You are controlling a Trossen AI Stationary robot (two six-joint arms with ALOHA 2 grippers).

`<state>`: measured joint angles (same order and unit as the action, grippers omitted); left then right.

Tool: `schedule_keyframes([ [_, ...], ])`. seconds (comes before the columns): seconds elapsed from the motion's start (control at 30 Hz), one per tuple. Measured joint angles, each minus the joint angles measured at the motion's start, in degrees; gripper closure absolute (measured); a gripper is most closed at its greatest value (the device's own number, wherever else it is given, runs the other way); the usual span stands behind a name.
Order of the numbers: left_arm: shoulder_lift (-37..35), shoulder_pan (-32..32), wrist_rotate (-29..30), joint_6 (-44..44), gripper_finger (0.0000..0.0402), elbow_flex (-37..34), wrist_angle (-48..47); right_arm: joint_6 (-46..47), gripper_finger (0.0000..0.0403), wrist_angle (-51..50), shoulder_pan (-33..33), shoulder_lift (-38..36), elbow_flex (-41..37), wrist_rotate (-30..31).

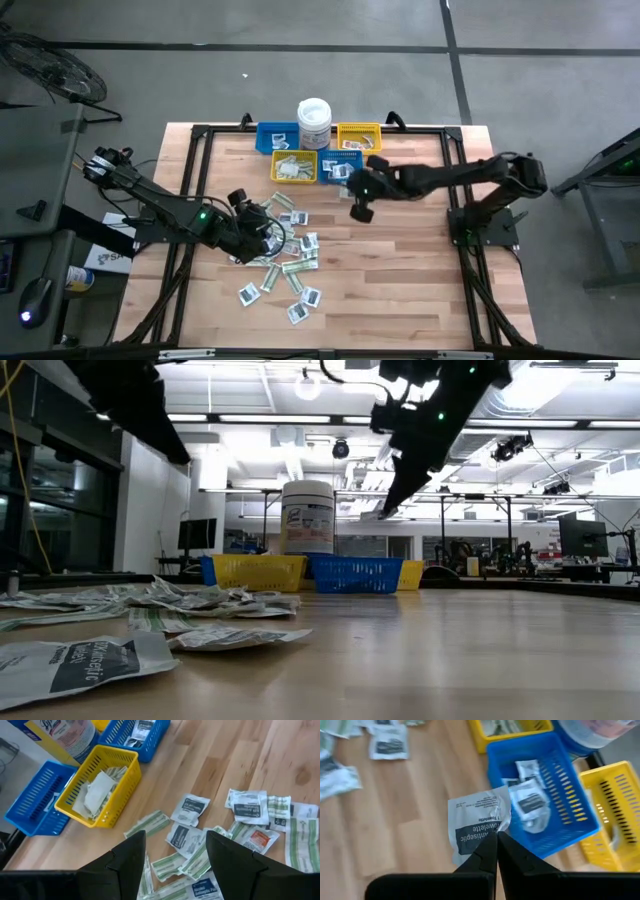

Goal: Pick & Place First Aid Supplies
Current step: Put the black towelette pack into the right blue bin

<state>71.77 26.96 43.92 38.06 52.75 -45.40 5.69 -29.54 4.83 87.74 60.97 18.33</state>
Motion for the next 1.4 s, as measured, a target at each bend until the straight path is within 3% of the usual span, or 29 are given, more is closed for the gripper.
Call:
schedule_keyframes([
  [0.67, 0.0, 0.0, 3.2, 7.4, 0.0195, 0.0, 8.5, -28.9, 0.0402, 7.6, 21.4, 2.6, 0.1, -17.6],
  [0.93, 0.0, 0.0, 3.3, 12.8, 0.0195, 0.0, 9.3, -31.3, 0.0403, 14.7, 23.8, 7.7, 0.1, -24.6],
  [1.2, 0.0, 0.0, 3.2, 16.2, 0.0195, 0.0, 9.4, -31.3, 0.0399, 17.0, 23.8, 10.6, 0.1, -25.5],
  [1.4, 0.0, 0.0, 3.2, 16.5, 0.0195, 0.0, 9.4, -31.2, 0.0357, 16.7, 23.8, 10.7, 0.1, -25.1],
])
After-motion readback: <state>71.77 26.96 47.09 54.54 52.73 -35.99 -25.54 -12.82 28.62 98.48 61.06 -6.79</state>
